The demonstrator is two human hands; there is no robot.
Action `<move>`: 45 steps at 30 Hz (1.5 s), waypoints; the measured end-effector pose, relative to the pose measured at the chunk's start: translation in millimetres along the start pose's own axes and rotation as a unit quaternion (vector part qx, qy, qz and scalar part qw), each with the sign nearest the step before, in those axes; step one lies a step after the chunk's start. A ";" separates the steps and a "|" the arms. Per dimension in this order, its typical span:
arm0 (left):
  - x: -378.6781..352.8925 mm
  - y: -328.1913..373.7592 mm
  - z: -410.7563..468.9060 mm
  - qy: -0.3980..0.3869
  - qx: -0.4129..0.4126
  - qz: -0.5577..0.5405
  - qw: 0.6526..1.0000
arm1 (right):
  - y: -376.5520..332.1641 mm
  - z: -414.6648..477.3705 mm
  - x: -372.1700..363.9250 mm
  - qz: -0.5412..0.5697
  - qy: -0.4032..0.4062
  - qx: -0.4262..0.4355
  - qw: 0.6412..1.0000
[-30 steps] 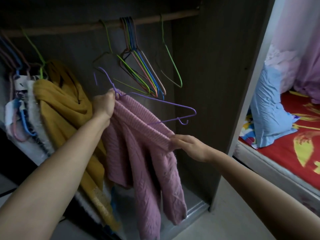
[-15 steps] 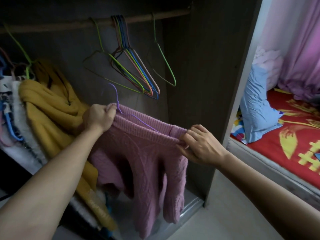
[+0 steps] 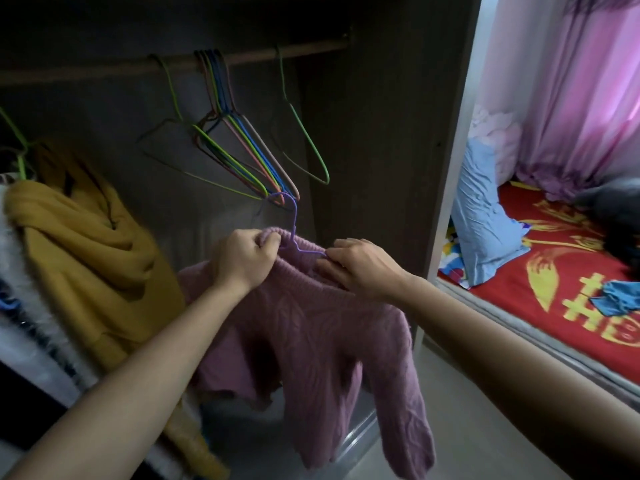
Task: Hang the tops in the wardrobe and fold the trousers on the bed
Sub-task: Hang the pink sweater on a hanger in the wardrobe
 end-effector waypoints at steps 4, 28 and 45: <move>7.5 -12.4 5.9 0.036 0.072 -0.056 0.995 | 24.6 -10.5 -20.9 -0.126 -0.123 -0.028 0.984; 13.5 -27.4 4.3 -0.128 -0.036 -0.227 0.965 | 4.6 45.5 45.4 0.138 0.013 -0.063 0.988; 117.8 -80.0 129.5 -0.016 -0.024 -0.012 1.000 | -74.4 123.9 79.7 0.379 0.015 -0.086 0.921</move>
Point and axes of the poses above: each hand's wrist, its own z-axis towards the middle knuckle, its own x-axis out of the back of the hand, y = z × x, the point moved 7 cm from there along z, towards the middle knuckle, and after that the axes turned 5 degrees about -x, right-handed, at the moved point
